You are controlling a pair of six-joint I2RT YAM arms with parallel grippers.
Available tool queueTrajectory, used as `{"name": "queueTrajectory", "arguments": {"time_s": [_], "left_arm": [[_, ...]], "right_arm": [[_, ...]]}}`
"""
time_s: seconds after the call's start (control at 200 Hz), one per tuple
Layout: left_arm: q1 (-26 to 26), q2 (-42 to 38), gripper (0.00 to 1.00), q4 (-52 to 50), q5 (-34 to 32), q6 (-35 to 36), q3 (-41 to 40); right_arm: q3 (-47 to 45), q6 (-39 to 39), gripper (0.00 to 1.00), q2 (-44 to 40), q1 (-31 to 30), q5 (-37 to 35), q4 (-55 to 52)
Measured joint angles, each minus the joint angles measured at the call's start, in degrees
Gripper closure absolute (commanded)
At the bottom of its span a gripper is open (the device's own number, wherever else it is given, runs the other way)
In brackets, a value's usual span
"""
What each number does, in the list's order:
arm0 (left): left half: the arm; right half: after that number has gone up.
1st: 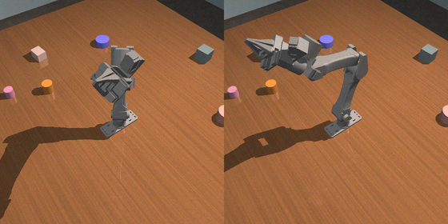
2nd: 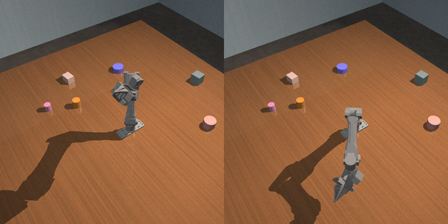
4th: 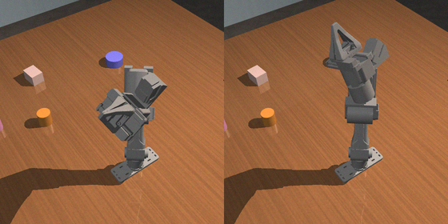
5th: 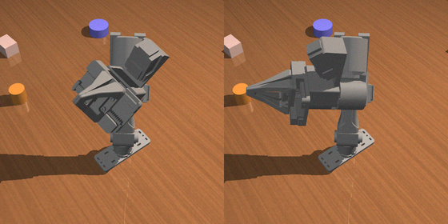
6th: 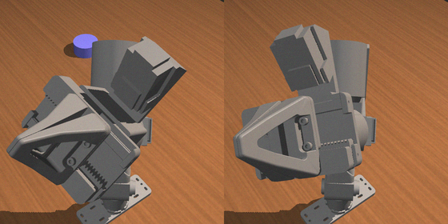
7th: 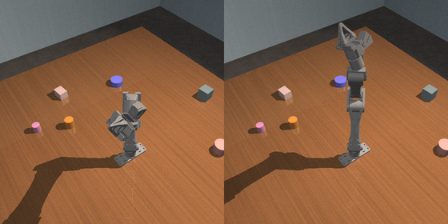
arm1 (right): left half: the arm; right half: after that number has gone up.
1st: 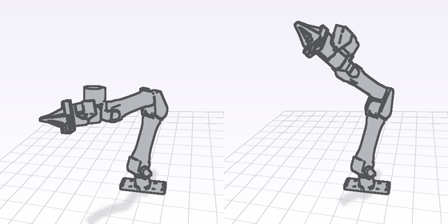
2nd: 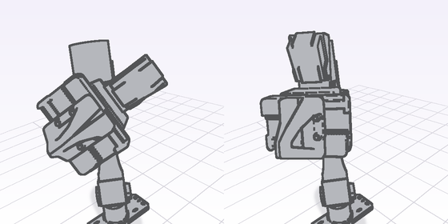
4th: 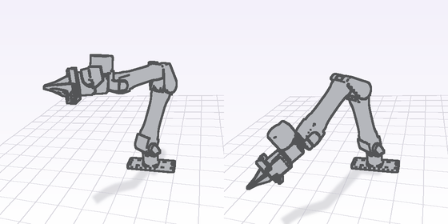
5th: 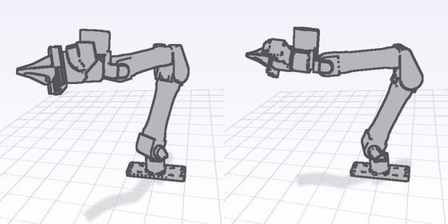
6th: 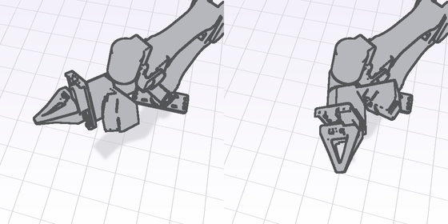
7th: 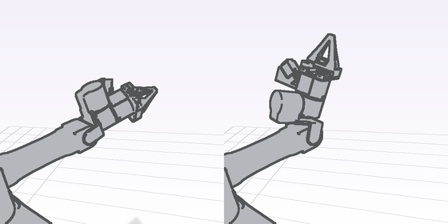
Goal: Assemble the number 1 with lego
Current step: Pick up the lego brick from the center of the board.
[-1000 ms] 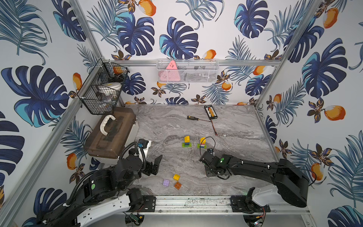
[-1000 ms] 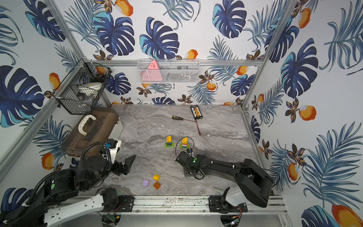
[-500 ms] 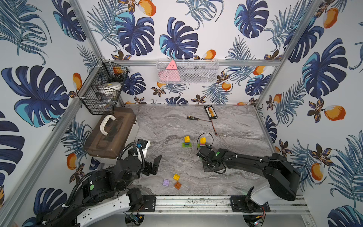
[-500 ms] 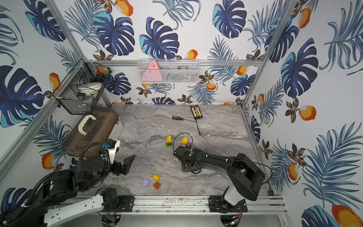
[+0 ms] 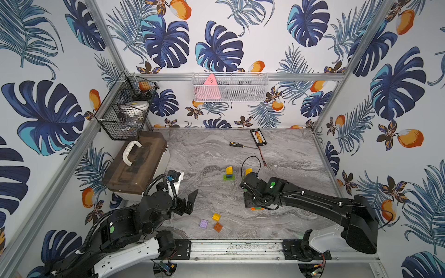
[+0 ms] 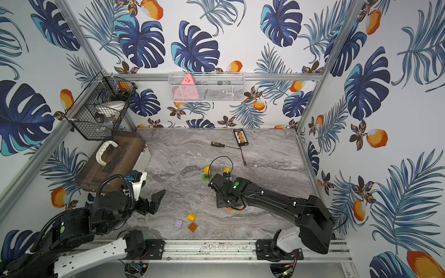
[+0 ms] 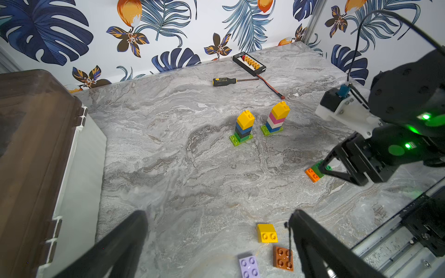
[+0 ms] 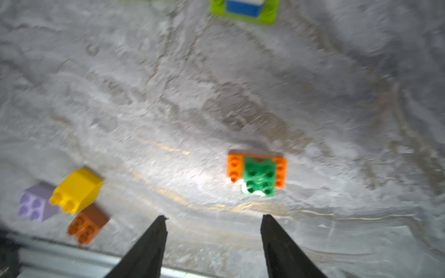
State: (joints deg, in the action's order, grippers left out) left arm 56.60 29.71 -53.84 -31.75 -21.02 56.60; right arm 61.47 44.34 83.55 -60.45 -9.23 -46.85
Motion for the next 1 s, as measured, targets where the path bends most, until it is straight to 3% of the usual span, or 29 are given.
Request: {"name": "queueTrajectory", "arguments": {"time_s": [0.185,0.36,0.585,1.001], "left_arm": [[0.0,-0.5,0.01,-0.2,-0.3,0.0,0.0],[0.0,-0.6,0.01,-0.2,-0.4,0.0,0.0],[0.0,-0.7,0.01,-0.2,-0.8,0.0,0.0],[0.0,-0.2,0.01,-0.2,-1.2,-0.1,0.1]], "right_arm": [[9.8,-6.0,0.43,11.1,-8.7,4.0,1.9],[16.3,-8.3,0.32,17.8,-9.9,3.9,-0.7],[15.4,-13.0,0.35,19.1,-14.3,10.6,-0.3],[15.3,-25.5,0.38,25.8,-14.3,12.2,-0.8]]}}
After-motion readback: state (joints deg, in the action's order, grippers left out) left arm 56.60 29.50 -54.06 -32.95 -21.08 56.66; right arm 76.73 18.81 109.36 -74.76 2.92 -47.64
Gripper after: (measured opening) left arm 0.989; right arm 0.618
